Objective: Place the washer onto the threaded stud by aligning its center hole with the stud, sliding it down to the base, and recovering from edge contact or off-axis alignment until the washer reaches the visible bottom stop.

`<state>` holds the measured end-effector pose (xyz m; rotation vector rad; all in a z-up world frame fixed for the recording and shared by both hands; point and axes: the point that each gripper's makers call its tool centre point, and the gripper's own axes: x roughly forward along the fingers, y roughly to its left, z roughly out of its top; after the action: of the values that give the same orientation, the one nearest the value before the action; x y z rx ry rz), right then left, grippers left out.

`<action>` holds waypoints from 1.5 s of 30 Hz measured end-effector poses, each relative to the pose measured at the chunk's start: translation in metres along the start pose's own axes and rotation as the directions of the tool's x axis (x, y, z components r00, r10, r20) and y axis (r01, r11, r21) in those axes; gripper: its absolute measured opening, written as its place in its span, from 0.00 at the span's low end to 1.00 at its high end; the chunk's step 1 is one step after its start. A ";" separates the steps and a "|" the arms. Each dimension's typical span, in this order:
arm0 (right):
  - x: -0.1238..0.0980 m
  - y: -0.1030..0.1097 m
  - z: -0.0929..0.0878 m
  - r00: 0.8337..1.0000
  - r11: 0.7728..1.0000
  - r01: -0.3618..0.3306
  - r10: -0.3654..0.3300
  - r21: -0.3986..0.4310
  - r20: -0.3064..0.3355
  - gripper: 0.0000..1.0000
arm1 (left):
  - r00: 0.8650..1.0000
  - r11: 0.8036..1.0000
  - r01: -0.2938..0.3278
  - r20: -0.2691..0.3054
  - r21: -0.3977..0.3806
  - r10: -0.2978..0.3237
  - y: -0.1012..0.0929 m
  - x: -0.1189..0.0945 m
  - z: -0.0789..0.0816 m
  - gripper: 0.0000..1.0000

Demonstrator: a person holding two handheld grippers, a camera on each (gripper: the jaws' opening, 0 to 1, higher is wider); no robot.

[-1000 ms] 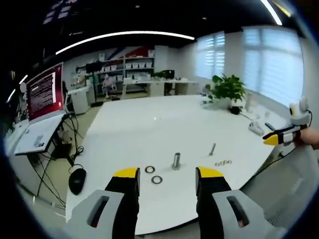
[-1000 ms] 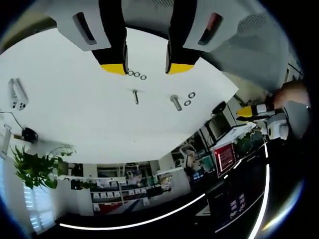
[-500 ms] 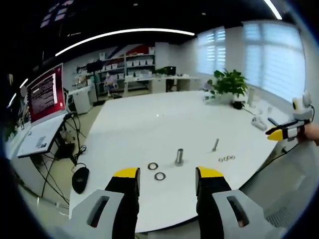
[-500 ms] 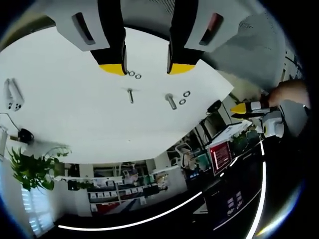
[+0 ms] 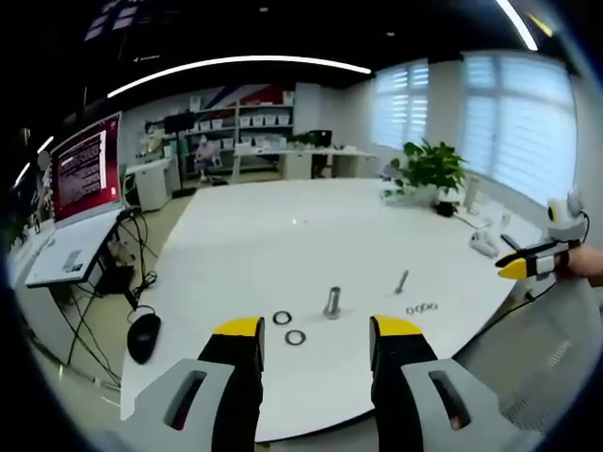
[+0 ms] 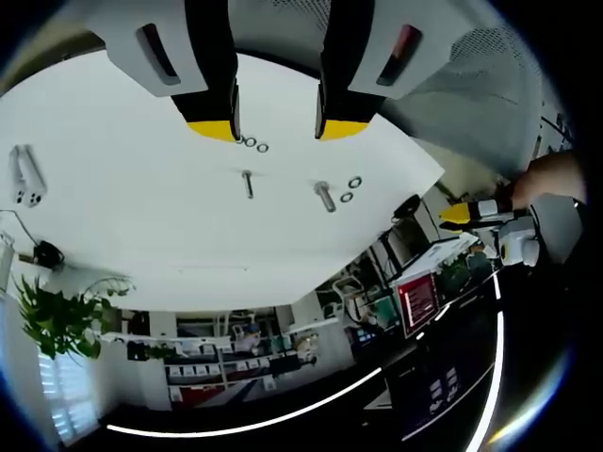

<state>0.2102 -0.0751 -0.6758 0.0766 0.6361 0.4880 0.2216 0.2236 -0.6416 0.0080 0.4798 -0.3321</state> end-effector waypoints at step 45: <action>-0.003 -0.014 -0.012 0.995 0.998 0.064 -0.062 0.022 -0.072 0.41 | 1.000 0.999 0.022 -0.018 -0.027 -0.023 -0.002 0.000 -0.002 0.42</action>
<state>0.2075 -0.0898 -0.6867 0.0626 0.7122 0.4234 0.2203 0.2220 -0.6434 -0.0205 0.5031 -0.3478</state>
